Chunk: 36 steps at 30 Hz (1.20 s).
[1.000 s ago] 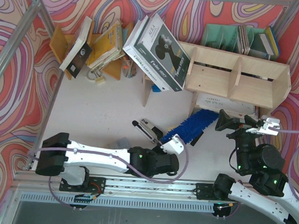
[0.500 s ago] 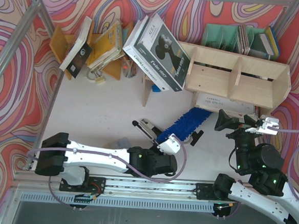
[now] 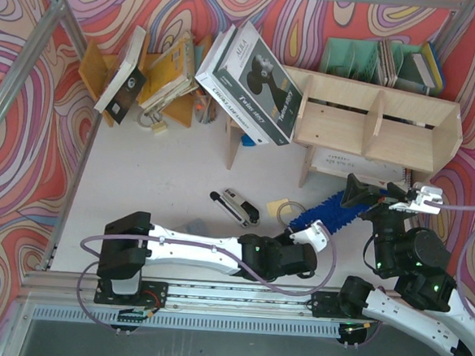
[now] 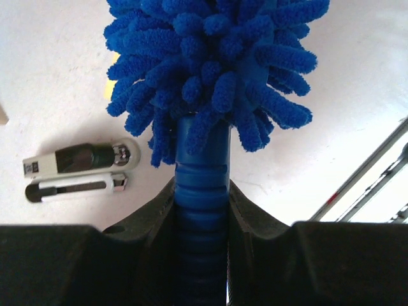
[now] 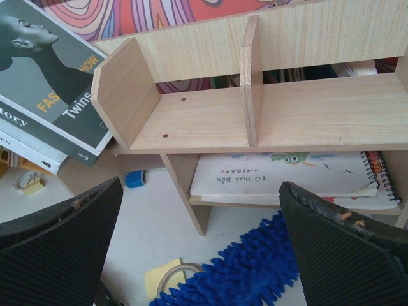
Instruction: Dust the bookshelf with a duster
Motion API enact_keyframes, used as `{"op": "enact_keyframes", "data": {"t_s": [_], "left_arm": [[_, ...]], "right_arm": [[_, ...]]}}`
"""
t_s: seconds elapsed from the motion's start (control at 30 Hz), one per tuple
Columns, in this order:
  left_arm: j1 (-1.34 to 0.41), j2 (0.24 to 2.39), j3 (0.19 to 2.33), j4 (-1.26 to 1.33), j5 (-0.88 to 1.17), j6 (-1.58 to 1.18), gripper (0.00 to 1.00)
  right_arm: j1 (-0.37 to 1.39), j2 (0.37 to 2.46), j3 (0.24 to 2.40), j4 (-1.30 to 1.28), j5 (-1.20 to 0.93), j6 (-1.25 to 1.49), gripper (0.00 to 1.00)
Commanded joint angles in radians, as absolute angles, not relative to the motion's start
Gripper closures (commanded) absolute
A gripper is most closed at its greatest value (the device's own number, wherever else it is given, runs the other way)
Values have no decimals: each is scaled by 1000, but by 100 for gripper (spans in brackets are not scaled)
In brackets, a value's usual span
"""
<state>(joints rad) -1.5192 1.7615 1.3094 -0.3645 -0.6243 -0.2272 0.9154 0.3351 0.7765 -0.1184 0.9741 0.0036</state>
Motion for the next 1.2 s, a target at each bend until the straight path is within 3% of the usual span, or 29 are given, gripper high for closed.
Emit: {"op": "enact_keyframes", "data": {"t_s": [0.0,0.5,1.17], "left_arm": [[-1519,1780,1380,-195,-598,-174,100],[-1519,1934,1452,-357,-415,-211,100],[-1582,1758,1406,-388,-507,-195,100]], "right_arm": [[914,324,775,-97,970,-3,1],[913,325,772,-106,970,12,1],[914,330,769,-105,971,13,1]]}}
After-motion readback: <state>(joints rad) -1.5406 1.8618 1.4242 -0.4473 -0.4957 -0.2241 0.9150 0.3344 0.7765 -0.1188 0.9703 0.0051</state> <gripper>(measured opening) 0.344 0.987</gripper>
